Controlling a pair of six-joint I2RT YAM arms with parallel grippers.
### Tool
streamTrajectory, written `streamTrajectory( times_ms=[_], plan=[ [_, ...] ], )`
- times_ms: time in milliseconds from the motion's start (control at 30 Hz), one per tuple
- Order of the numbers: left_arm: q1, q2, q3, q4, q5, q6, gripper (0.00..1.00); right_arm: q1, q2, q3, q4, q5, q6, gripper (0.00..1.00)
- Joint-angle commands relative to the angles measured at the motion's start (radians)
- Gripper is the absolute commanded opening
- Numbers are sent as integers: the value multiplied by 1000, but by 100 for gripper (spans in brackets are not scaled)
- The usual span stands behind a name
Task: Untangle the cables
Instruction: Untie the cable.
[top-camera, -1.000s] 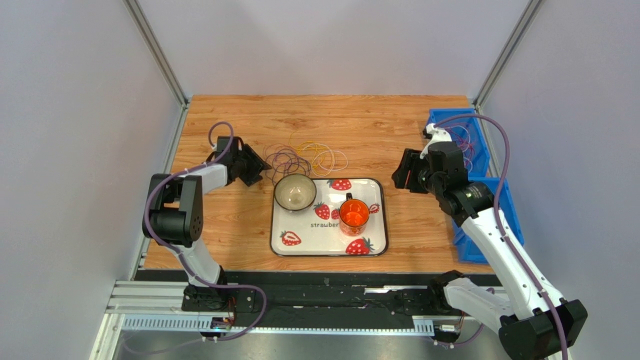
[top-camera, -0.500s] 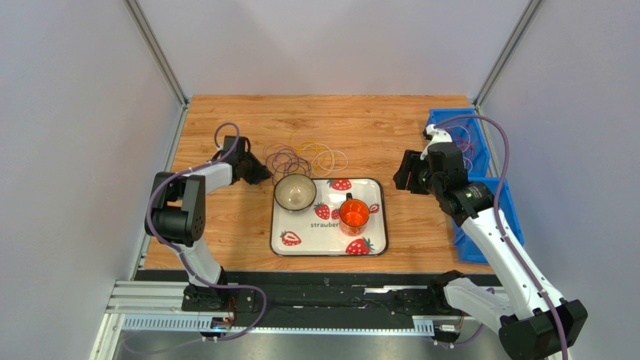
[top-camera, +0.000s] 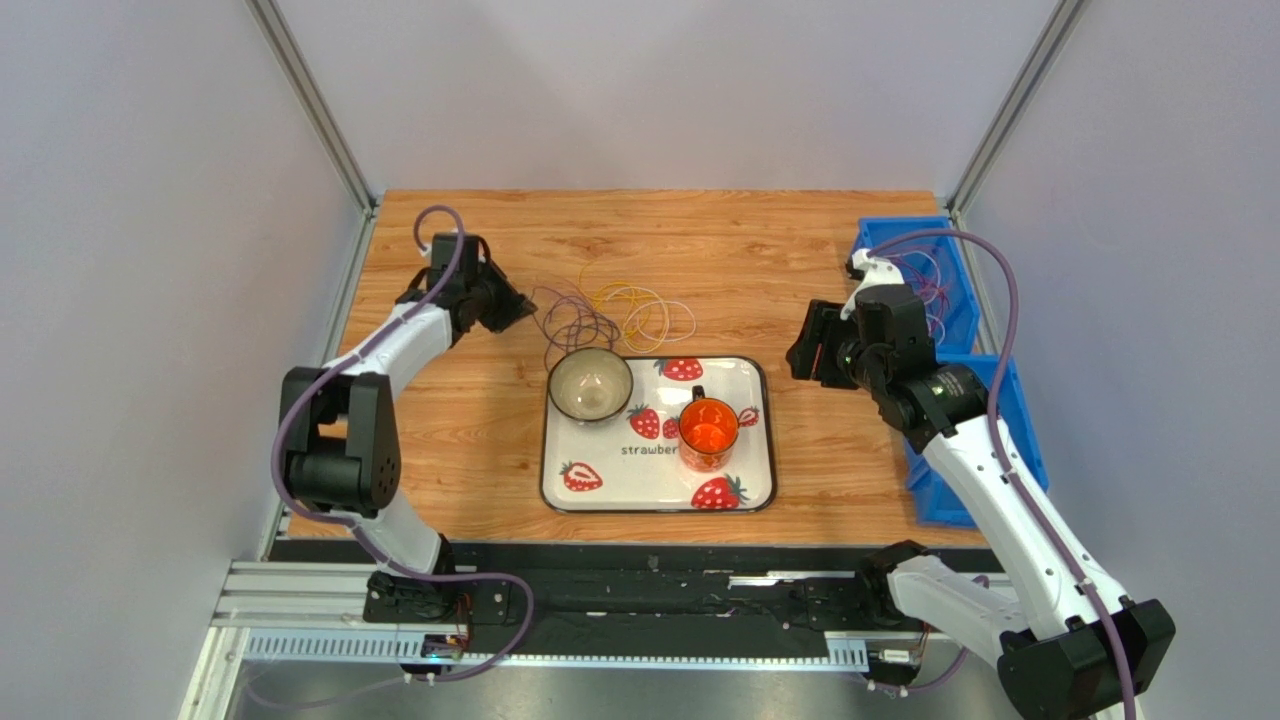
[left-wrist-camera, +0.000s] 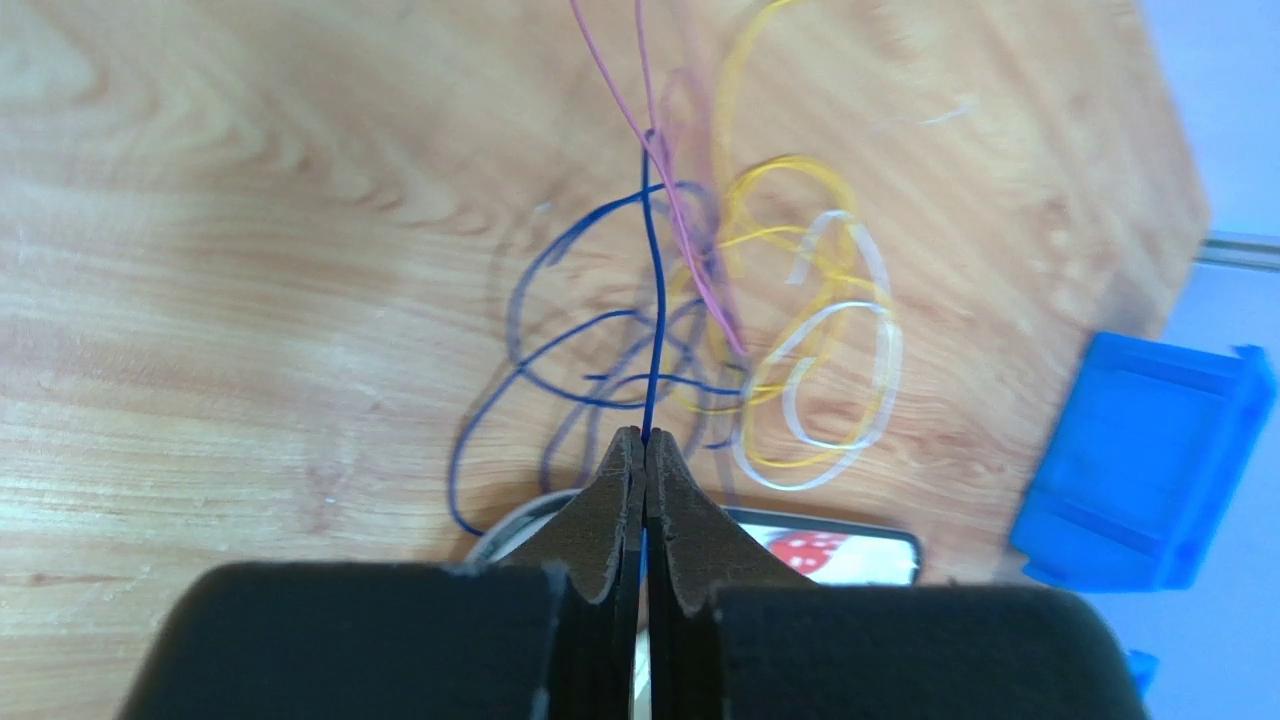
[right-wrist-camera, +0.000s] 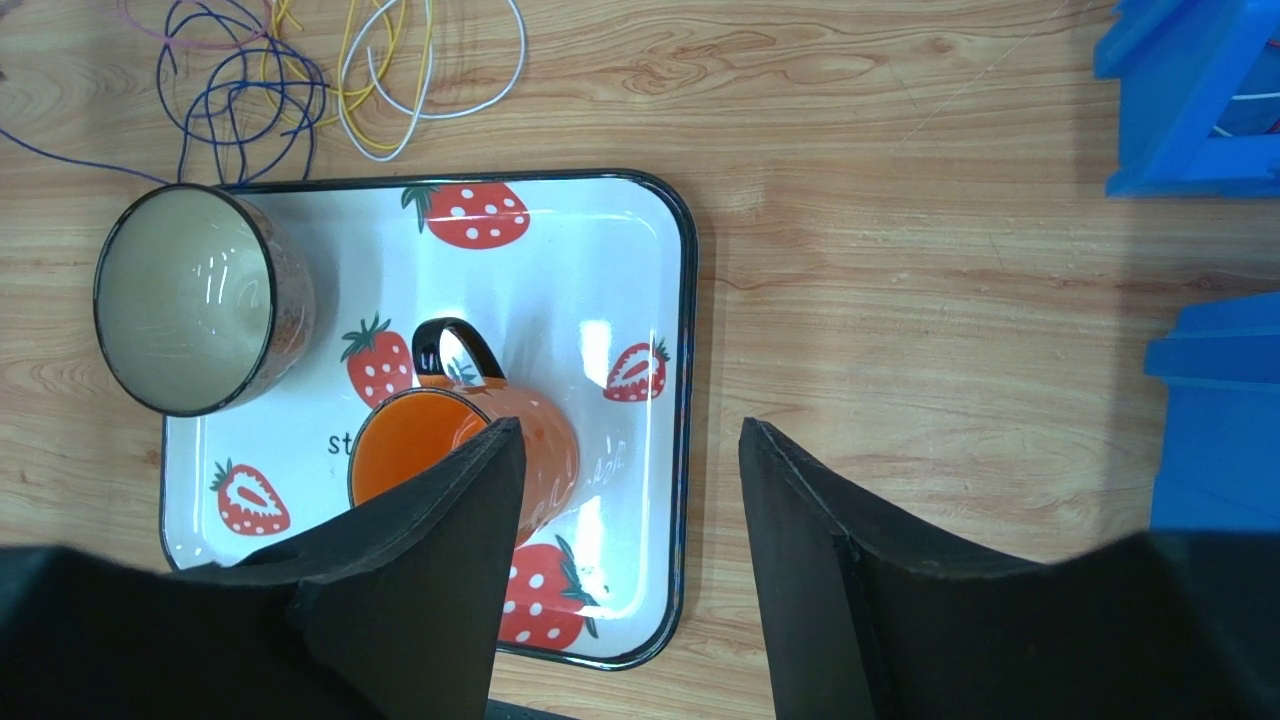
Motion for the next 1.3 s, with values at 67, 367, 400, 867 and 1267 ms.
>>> streamTrajectory(
  times_ms=[67, 367, 400, 867, 1267],
  plan=[
    [-5, -171, 130, -84, -9, 53, 0, 2, -31, 32, 13, -17, 11, 59],
    [-3, -269, 349, -190, 31, 85, 0, 2, -57, 43, 0, -44, 32, 58],
    [-5, -274, 366, -193, 34, 91, 0, 2, -61, 43, 8, -81, 32, 58],
    [-12, -305, 475, -60, 227, 134, 0, 4, -61, 51, 88, -331, 48, 59],
    [-78, -277, 476, -4, 249, 76, 0, 11, 10, 52, 353, -560, 36, 67]
  ],
)
